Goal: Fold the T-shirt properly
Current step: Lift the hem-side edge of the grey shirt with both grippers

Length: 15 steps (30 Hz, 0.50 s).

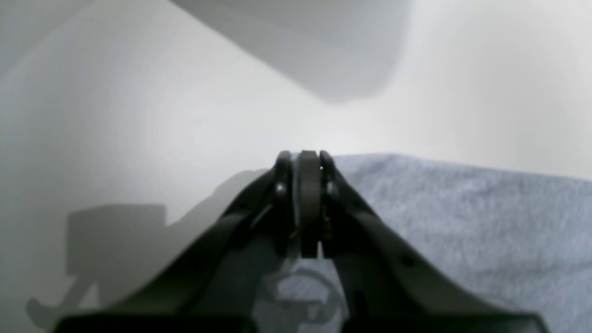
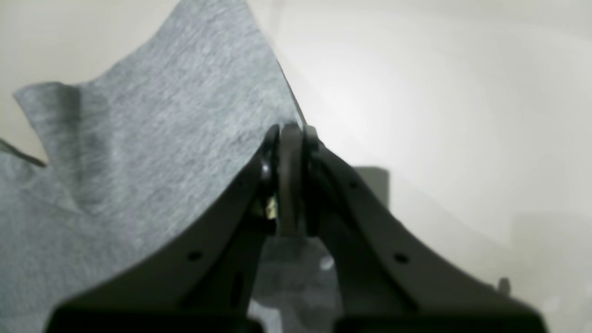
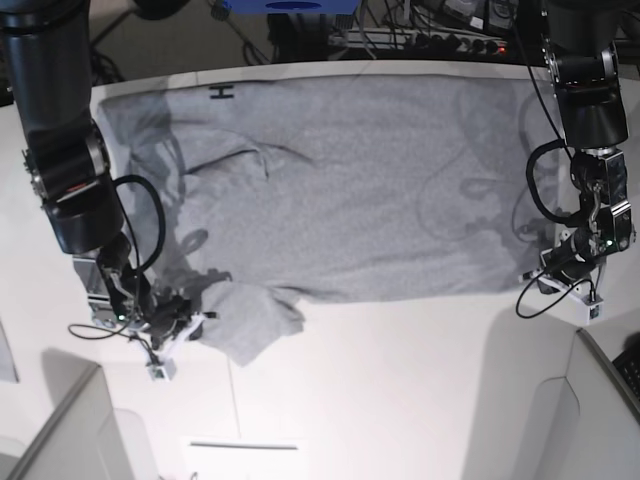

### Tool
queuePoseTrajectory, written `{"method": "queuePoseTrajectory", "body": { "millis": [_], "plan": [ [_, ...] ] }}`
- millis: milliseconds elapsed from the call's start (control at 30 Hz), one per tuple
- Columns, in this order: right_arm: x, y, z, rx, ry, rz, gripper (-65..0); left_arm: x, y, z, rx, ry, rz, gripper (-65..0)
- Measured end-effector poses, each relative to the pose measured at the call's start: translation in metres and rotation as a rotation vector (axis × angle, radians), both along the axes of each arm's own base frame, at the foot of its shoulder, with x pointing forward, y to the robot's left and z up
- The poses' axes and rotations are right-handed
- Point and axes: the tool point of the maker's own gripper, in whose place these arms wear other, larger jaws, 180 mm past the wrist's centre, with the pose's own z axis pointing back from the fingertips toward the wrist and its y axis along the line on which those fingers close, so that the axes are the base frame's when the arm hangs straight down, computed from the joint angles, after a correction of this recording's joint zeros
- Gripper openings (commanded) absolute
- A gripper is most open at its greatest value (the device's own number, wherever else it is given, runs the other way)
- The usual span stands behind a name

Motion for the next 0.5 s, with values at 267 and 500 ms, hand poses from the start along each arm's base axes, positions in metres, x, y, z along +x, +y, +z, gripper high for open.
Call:
{"method": "queuePoseTrajectory", "body": {
  "millis": [267, 500],
  "plan": [
    [0.001, 0.001, 0.002, -0.002, -0.01, 0.007, -65.0, -0.005, -0.007, 0.005, 0.01, 0.032, -0.035, -65.0],
    [0.004, 0.017, 0.017, 0.015, -0.065, 0.058, -65.0, -0.005, -0.02, 0.022, 0.033, 0.004, -0.085, -65.0]
  ]
}}
